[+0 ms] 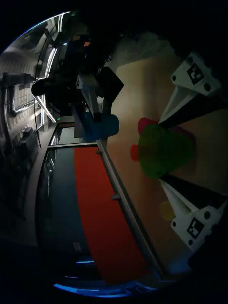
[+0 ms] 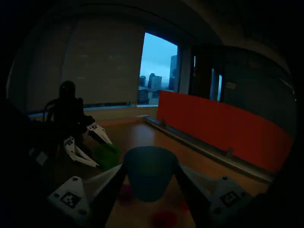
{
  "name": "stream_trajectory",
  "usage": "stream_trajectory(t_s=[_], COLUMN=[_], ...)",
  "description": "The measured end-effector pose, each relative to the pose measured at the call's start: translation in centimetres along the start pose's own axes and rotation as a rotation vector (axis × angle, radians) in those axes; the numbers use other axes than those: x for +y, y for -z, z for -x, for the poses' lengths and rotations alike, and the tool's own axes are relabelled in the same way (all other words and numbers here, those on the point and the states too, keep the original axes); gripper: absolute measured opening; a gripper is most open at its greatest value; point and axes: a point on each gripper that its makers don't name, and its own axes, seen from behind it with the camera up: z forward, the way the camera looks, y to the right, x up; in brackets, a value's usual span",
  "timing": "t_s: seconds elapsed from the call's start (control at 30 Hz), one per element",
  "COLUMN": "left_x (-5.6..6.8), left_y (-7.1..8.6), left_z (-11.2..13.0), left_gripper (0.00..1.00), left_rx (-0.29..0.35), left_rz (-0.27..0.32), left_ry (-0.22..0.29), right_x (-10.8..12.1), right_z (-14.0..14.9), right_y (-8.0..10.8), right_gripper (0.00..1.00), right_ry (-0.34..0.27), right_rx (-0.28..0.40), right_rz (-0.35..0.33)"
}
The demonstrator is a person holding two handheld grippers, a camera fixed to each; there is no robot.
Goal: Pour water
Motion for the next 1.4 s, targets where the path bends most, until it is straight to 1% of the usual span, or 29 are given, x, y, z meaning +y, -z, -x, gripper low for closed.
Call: stream_trajectory(t_s=[0.4,0.67,0.97,1.17,1.4], left_x=[0.0,0.1,0.3,0.5,0.3], left_y=[-0.3,-0.6,-1.0,-1.0,-1.0], left_z=[2.7,4.6,6.3,7.6,8.5], left_gripper=[0.84,0.84,0.84,0.84,0.84], left_rx=[-0.078,-0.117,-0.145,-0.166,-0.176], left_rz=[0.001,0.007,0.015,0.016,0.008], left_ry=[-0.004,-0.001,0.015,0.015,0.035], right_x=[-1.1,-1.6,-2.2,-2.8,-3.3], right_z=[3.4,5.1,6.9,7.9,9.0], right_y=[-0.4,-0.9,-1.5,-1.7,-2.1], right_gripper=[0.95,0.95,0.95,0.95,0.95], right_ry=[0.025,0.007,0.002,0.006,0.000], right_rx=[-0.064,-0.080,-0.094,-0.109,-0.121], right_rz=[-0.037,-0.058,-0.079,-0.094,-0.108])
